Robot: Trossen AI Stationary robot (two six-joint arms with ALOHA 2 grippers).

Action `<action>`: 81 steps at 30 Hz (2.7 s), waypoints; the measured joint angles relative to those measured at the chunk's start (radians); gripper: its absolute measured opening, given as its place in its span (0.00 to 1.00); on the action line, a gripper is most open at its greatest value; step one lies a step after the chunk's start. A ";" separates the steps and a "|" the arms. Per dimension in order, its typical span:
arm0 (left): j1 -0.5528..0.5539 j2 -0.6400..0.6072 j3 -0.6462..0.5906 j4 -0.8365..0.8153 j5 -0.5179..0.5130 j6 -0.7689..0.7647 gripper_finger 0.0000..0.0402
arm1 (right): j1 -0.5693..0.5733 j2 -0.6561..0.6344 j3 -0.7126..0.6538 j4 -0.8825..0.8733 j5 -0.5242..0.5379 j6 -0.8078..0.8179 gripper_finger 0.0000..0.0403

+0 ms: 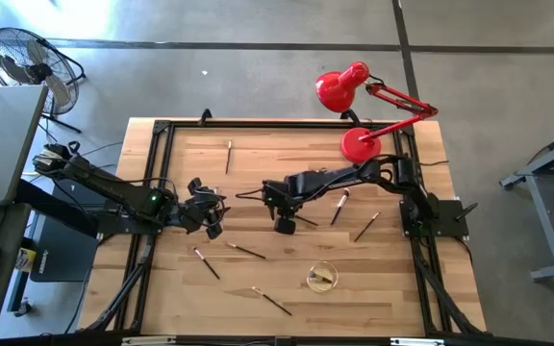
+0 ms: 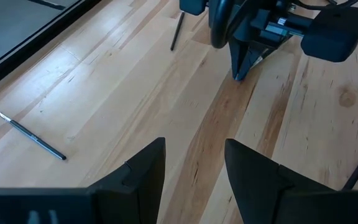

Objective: Pick & Place Makeup Brushes
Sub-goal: Put the eyeshadow brush into the gold makeup holder

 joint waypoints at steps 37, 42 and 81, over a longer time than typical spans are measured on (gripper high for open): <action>0.000 0.000 0.000 0.002 -0.001 -0.002 0.40 | 0.495 -0.656 -0.005 -0.412 0.911 0.637 0.00; 0.000 0.000 0.000 0.005 -0.004 -0.006 0.40 | 0.682 -0.620 -0.005 -0.470 1.116 0.881 0.00; 0.000 0.000 0.000 0.010 0.015 -0.047 0.40 | 0.874 -0.380 -0.388 0.166 1.276 0.948 0.00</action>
